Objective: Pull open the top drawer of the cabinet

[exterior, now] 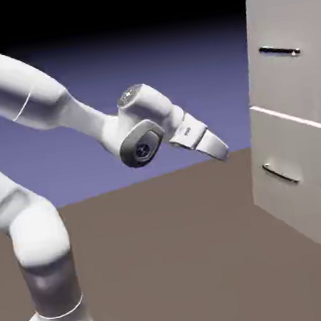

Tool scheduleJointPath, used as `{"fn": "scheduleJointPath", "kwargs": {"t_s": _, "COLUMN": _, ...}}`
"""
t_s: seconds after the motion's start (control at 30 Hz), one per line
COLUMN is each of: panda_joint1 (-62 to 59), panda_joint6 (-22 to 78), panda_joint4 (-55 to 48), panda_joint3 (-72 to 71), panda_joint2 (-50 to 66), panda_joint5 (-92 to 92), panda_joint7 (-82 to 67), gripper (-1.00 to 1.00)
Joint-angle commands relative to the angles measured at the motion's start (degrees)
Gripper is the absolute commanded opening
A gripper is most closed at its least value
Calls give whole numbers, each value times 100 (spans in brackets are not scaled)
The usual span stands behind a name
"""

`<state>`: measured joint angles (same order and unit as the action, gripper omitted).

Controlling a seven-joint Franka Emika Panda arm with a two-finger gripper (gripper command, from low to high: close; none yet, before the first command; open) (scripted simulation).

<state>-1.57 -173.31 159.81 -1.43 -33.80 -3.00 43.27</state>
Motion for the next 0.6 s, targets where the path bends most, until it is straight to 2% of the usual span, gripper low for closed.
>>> {"fn": "scheduleJointPath", "kwargs": {"t_s": 0.0, "panda_joint1": -187, "panda_joint6": 58, "panda_joint4": -99, "panda_joint3": -119, "panda_joint2": -95, "panda_joint5": -249, "panda_joint7": 67, "gripper": 0}}
{"fn": "scheduleJointPath", "kwargs": {"t_s": 0.57, "panda_joint1": -3363, "panda_joint6": 1040, "panda_joint4": -1772, "panda_joint3": -2138, "panda_joint2": -1700, "panda_joint5": -4486, "panda_joint7": 1211, "gripper": 0}}
